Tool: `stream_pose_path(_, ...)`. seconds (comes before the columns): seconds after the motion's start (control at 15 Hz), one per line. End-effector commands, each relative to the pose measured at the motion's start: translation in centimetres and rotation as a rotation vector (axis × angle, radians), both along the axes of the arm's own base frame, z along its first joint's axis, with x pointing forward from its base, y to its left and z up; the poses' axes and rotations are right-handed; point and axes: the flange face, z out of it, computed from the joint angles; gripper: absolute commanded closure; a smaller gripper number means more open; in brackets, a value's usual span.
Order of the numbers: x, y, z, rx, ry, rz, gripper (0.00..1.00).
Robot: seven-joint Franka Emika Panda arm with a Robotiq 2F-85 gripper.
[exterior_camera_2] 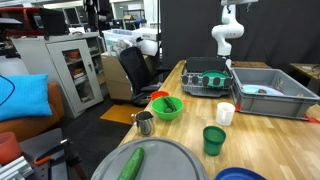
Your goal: Remove the zucchini from the green bowl and put it on the plate
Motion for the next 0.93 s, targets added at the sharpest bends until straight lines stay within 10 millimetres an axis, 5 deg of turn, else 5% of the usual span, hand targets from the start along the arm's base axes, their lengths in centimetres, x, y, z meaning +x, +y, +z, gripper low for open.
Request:
stream_pose_path(0.0,2.6,0.3,-3.5,-0.081,0.018,-0.062,0.00)
stream_pose_path(0.4,6.8,-2.2,-11.3,-0.206,0.020,-0.137,0.00)
stream_pose_path(0.87,6.8,-2.1,-11.5,-0.189,0.023,-0.132,0.00)
